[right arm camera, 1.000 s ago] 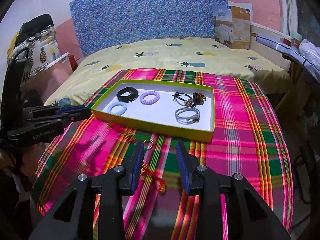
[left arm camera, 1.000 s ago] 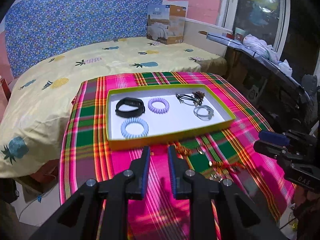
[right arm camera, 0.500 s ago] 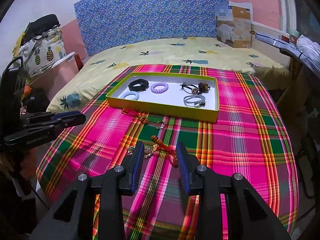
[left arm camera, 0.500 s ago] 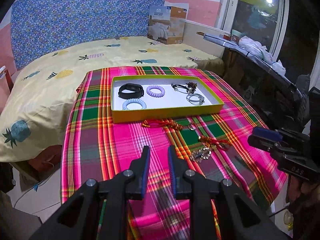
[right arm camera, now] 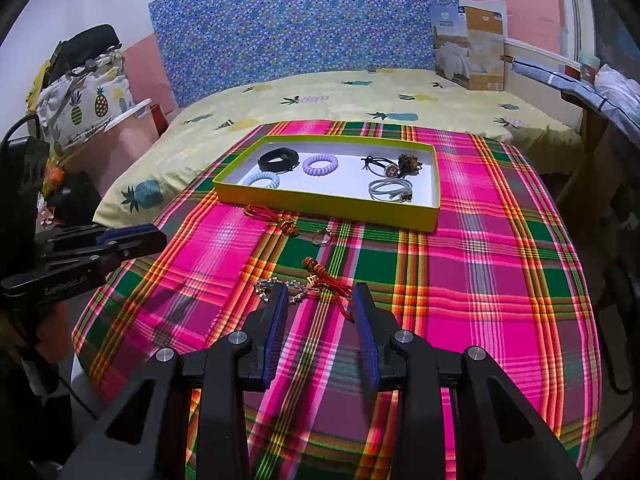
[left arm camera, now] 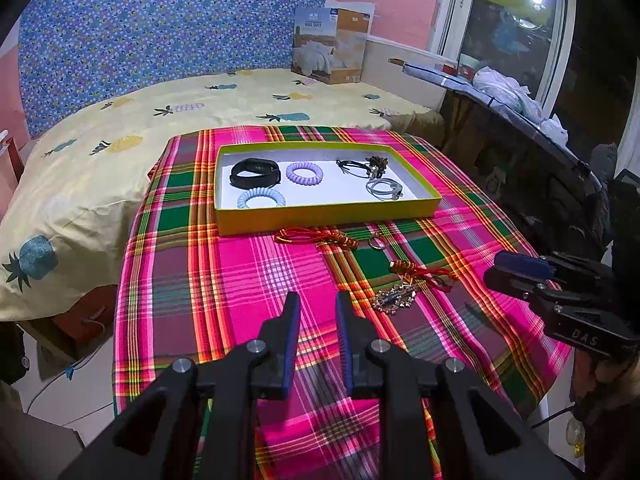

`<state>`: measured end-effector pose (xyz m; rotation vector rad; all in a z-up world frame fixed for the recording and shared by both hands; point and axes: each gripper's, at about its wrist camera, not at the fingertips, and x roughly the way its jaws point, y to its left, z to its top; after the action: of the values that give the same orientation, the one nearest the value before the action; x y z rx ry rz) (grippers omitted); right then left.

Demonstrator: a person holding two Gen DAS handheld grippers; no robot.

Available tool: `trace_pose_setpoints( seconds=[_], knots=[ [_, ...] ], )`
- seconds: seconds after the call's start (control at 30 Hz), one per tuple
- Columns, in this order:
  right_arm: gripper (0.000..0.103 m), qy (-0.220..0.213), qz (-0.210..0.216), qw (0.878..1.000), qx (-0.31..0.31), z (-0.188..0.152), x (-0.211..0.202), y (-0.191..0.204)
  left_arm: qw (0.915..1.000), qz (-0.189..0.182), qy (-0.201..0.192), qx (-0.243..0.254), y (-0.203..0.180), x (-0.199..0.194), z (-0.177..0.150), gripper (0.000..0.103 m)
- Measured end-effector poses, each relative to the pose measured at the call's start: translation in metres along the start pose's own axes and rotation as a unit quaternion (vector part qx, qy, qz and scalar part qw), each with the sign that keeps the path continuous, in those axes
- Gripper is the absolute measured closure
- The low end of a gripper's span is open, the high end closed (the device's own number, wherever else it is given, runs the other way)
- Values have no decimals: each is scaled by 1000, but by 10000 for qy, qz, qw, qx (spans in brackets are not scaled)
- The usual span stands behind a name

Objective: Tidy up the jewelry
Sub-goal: 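Move both open tools back over the remaining jewelry on the cloth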

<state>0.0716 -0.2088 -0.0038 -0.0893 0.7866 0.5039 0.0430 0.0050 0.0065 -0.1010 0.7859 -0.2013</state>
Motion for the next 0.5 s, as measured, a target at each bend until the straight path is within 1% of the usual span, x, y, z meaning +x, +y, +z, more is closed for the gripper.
trace_pose_setpoints(
  seconds=[0.17, 0.33, 0.5],
  knots=[
    [69, 87, -8, 10000, 25, -2, 8, -3, 9999, -90, 54, 32, -2, 5, 0, 84],
    [69, 167, -15, 9998, 72, -4, 14, -8, 9995, -226, 138, 179, -10, 14, 0, 84],
    [69, 224, -21, 9997, 89, -7, 17, -12, 9985, -344, 195, 391, -22, 25, 0, 78]
  ],
)
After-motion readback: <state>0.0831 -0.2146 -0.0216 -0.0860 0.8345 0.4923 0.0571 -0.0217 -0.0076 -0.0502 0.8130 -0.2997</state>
